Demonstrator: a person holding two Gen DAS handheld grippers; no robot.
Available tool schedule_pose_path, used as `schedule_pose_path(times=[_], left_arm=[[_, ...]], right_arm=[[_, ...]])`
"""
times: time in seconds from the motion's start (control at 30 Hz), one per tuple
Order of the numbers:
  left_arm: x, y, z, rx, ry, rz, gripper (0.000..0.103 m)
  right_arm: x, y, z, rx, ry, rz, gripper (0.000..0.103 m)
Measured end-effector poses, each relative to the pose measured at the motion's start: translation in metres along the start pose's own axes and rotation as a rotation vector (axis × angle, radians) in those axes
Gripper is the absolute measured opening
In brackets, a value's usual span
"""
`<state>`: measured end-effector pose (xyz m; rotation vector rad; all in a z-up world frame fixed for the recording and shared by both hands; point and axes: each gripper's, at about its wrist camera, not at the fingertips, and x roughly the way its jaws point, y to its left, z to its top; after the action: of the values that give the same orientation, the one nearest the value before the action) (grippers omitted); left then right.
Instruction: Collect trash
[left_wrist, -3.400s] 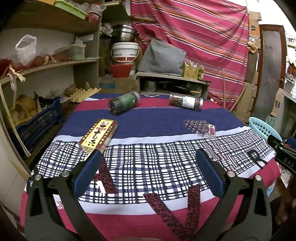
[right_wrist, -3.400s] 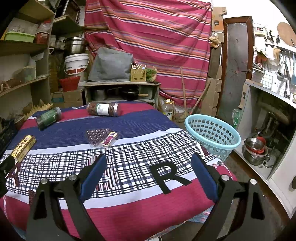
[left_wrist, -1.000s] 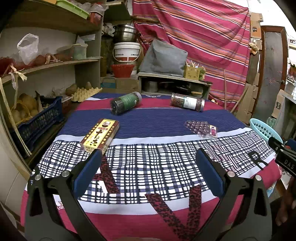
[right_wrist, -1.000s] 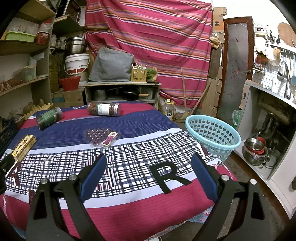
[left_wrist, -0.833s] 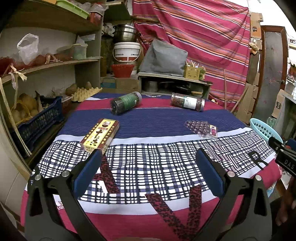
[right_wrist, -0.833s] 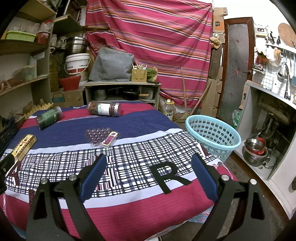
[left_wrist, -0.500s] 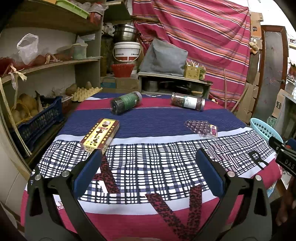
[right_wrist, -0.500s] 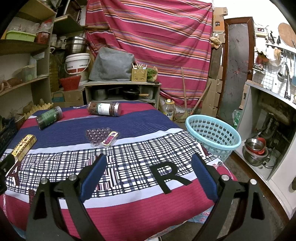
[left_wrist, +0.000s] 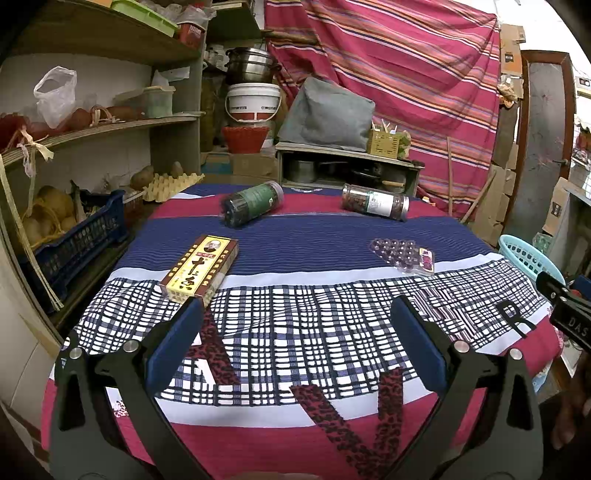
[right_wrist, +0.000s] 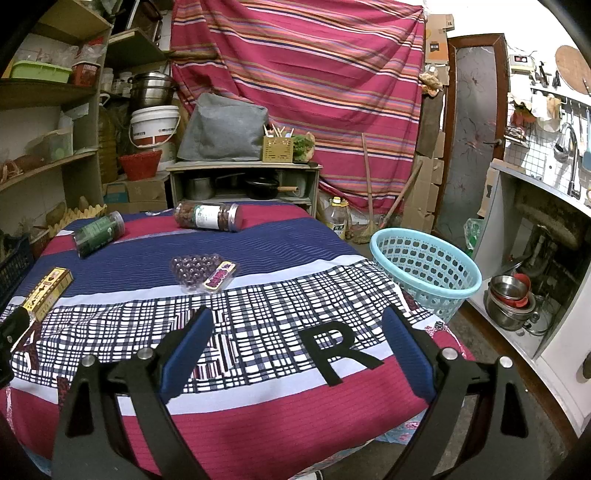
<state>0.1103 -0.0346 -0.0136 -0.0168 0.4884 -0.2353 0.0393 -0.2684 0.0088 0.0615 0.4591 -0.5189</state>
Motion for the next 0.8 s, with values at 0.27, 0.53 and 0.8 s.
schedule_pose_path(times=[0.27, 0.53, 0.8], left_arm=[[-0.0006, -0.0016, -0.0015, 0.003, 0.004, 0.001, 0.098], [-0.0006, -0.0011, -0.0006, 0.002, 0.005, 0.001, 0.098], [-0.0010, -0.0017, -0.0013, -0.001, 0.006, -0.001, 0.098]], right_arm=[[-0.0001, -0.0001, 0.0000, -0.001, -0.001, 0.000, 0.091], [0.0000, 0.0007, 0.0001, -0.001, 0.001, 0.000, 0.091], [-0.0009, 0.0019, -0.0003, -0.005, 0.000, 0.001, 0.091]])
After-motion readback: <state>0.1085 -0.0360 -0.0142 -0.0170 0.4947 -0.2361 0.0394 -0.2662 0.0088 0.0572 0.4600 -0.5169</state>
